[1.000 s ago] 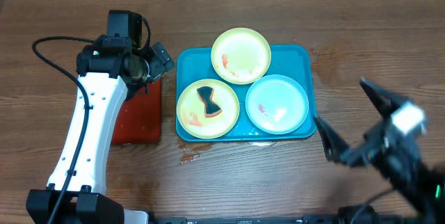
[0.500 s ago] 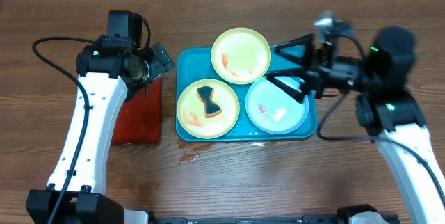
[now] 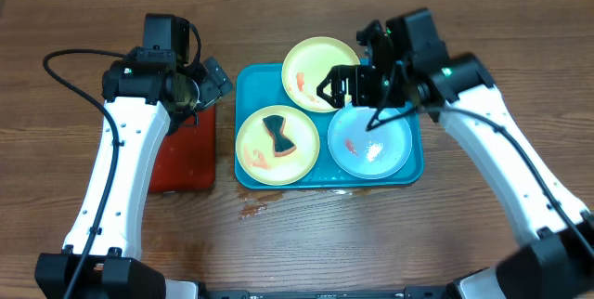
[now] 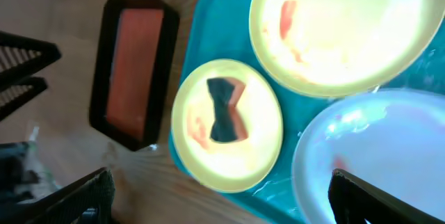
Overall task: Clean dirty plates on tray and stack at the side
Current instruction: 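Reach the right gripper to the rim of the top yellow plate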
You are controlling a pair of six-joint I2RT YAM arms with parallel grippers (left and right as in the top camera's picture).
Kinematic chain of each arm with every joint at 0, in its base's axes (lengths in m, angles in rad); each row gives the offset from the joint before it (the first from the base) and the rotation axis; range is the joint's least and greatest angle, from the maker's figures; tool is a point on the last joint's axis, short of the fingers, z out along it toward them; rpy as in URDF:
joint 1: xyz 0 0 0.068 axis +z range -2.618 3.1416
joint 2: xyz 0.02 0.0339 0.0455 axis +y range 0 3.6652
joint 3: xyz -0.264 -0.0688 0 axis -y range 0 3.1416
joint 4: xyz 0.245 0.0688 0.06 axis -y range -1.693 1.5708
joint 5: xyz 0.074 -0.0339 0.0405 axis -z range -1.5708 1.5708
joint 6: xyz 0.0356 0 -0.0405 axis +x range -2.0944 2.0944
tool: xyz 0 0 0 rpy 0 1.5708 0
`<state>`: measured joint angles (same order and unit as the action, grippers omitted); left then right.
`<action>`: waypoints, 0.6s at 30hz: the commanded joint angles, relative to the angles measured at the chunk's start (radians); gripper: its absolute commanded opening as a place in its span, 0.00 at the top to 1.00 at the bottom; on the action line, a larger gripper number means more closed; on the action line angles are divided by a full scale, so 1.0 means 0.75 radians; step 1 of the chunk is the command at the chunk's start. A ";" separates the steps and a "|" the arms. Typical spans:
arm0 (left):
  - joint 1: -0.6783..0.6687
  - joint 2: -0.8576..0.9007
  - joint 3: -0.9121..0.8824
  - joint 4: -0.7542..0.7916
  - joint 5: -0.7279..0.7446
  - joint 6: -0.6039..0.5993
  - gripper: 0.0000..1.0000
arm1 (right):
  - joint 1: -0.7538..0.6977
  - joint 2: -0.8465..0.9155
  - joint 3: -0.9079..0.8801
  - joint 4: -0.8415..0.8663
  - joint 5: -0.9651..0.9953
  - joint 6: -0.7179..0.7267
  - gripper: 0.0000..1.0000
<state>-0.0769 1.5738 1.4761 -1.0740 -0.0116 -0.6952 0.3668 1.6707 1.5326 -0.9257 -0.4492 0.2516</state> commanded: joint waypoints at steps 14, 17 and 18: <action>0.006 0.013 -0.002 -0.035 0.152 0.151 0.00 | 0.104 0.314 0.050 0.145 0.039 -0.407 0.33; 0.006 0.013 -0.002 -0.035 0.156 0.151 0.00 | 0.116 0.390 0.050 0.188 0.039 -0.406 0.38; 0.006 0.013 -0.002 -0.035 0.156 0.151 0.00 | 0.120 0.417 0.050 0.195 0.039 -0.405 0.41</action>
<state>-0.0769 1.5738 1.4761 -1.0977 0.0792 -0.6231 0.4538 1.9453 1.5581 -0.7910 -0.4366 -0.0273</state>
